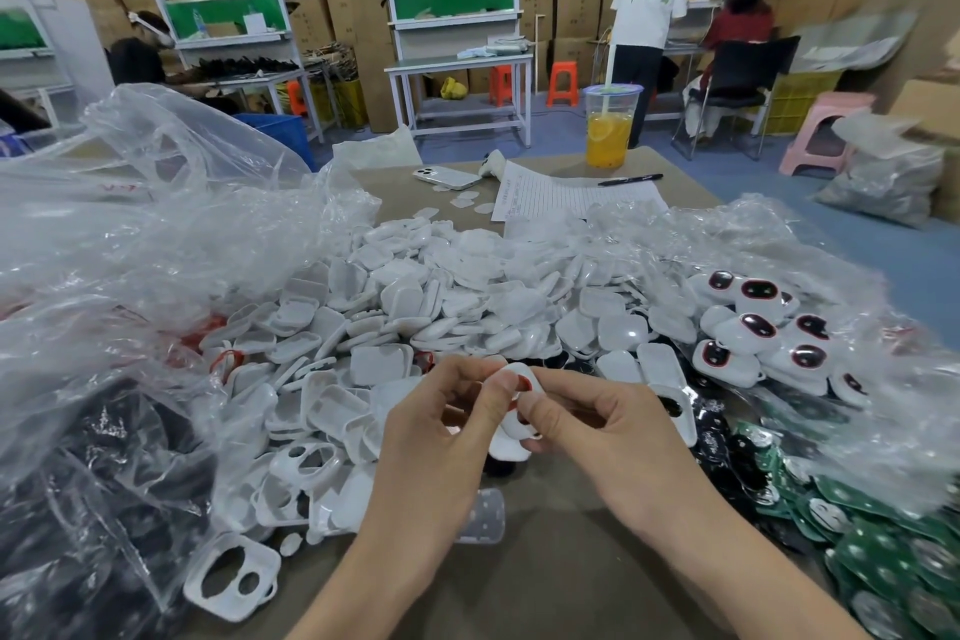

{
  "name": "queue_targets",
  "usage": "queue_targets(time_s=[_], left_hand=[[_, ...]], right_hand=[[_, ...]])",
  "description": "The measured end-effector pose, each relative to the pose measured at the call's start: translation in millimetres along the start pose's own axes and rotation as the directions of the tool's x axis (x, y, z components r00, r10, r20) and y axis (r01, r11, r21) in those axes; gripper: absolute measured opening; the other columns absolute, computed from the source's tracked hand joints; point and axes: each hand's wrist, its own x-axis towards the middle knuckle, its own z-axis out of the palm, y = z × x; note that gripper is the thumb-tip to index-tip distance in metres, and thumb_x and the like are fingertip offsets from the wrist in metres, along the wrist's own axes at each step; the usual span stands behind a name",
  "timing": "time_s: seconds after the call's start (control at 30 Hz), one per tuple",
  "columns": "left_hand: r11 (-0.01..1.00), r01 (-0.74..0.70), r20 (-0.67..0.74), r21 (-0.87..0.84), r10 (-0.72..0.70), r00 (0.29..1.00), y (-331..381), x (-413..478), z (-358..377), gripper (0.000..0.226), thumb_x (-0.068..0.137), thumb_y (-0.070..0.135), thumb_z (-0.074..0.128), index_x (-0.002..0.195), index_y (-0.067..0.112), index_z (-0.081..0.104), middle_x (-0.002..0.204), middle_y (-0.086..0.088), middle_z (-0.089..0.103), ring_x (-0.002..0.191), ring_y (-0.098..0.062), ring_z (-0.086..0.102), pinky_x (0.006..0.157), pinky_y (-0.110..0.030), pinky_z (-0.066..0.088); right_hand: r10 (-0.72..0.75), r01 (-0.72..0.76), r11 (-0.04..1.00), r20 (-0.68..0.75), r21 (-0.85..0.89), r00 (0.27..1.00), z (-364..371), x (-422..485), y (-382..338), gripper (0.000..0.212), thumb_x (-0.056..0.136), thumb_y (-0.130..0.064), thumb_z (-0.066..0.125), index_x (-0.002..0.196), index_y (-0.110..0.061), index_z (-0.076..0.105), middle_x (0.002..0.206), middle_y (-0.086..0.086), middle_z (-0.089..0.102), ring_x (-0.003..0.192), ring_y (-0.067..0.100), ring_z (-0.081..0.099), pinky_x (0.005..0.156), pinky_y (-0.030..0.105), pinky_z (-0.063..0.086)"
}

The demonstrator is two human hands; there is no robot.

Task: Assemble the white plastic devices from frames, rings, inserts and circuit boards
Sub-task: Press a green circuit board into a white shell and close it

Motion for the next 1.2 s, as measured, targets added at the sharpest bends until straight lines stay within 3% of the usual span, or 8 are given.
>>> queue_targets(time_s=[0.23,0.4,0.53,0.63,0.7,0.83,1.03,1.2], left_hand=[[1.000,-0.009,-0.032,0.001,0.009,0.999,-1.0,0.4,-0.5,0.027,0.078,0.059,0.067,0.084,0.034,0.073,0.081,0.007,0.075,0.080,-0.014,0.068,0.071,-0.019,0.052],[0.999,-0.012,0.058,-0.036,0.014,0.998,1.8,-0.4,-6.4,0.020,0.086,0.056,0.068,0.091,0.037,0.076,0.085,0.009,0.076,0.081,-0.011,0.071,0.068,-0.016,0.054],[0.984,-0.102,0.095,0.147,0.089,0.992,4.9,0.5,-15.8,0.028,0.094,0.057,0.049,0.094,0.043,0.073,0.082,0.016,0.071,0.077,-0.002,0.063,0.066,-0.007,0.044],[0.839,-0.326,0.217,0.436,0.254,0.943,1.9,2.5,-31.6,0.024,0.099,0.048,0.054,0.083,0.035,0.067,0.081,0.016,0.066,0.083,-0.008,0.061,0.073,-0.016,0.043],[0.711,-0.451,0.334,0.540,0.310,0.890,-2.0,3.5,-40.8,0.020,0.094,0.035,0.060,0.075,0.030,0.065,0.074,0.015,0.062,0.080,-0.010,0.058,0.077,-0.025,0.042],[0.604,-0.452,0.429,0.656,0.195,0.882,-3.6,4.6,-52.9,0.014,0.093,0.036,0.067,0.080,0.036,0.072,0.074,0.016,0.059,0.085,-0.005,0.050,0.085,-0.022,0.035],[0.544,-0.451,0.517,0.708,0.036,0.855,-7.6,6.9,-56.8,0.027,0.096,0.061,0.048,0.107,0.048,0.068,0.094,0.026,0.054,0.100,0.009,0.035,0.094,-0.015,0.022],[0.570,-0.462,0.527,0.680,0.058,0.848,-7.8,6.7,-57.9,0.017,0.095,0.057,0.052,0.092,0.046,0.064,0.096,0.027,0.054,0.103,0.007,0.038,0.095,-0.016,0.024]], right_hand=[[0.033,-0.034,0.999,0.031,0.028,0.999,-2.8,2.8,2.8,0.020,0.095,-0.024,0.067,0.108,-0.035,0.077,0.105,-0.009,0.077,0.093,0.007,0.072,0.077,0.021,0.057],[0.057,-0.058,0.997,0.022,0.058,0.998,-6.4,2.6,-2.0,0.021,0.082,-0.039,0.072,0.100,-0.030,0.077,0.095,-0.002,0.078,0.085,0.008,0.071,0.074,0.020,0.057],[0.097,-0.081,0.988,-0.122,0.130,0.988,-12.3,8.9,-0.3,0.009,0.091,-0.020,0.069,0.097,-0.017,0.075,0.088,0.004,0.077,0.074,0.013,0.071,0.072,0.021,0.058],[0.162,-0.097,0.961,-0.241,0.259,0.957,-21.4,14.8,0.3,0.010,0.093,-0.010,0.065,0.100,-0.010,0.071,0.089,0.000,0.077,0.080,0.017,0.073,0.076,0.029,0.061],[0.181,-0.070,0.927,-0.275,0.369,0.944,-26.6,16.0,-1.1,0.011,0.088,-0.011,0.068,0.098,-0.008,0.069,0.085,0.001,0.076,0.078,0.016,0.073,0.069,0.026,0.061],[0.193,-0.049,0.892,-0.281,0.450,0.940,-29.8,15.5,-1.9,0.012,0.085,-0.013,0.071,0.095,-0.006,0.067,0.082,0.002,0.075,0.081,0.016,0.073,0.070,0.022,0.059],[0.216,-0.078,0.887,-0.260,0.455,0.941,-31.5,15.3,-1.2,0.043,0.069,-0.027,0.079,0.101,-0.001,0.067,0.091,0.009,0.076,0.092,0.023,0.075,0.076,0.026,0.060],[0.213,-0.104,0.933,-0.296,0.345,0.931,-31.0,17.0,-1.0,0.044,0.057,-0.040,0.083,0.091,-0.013,0.075,0.083,-0.001,0.073,0.074,0.010,0.066,0.072,0.026,0.056]])
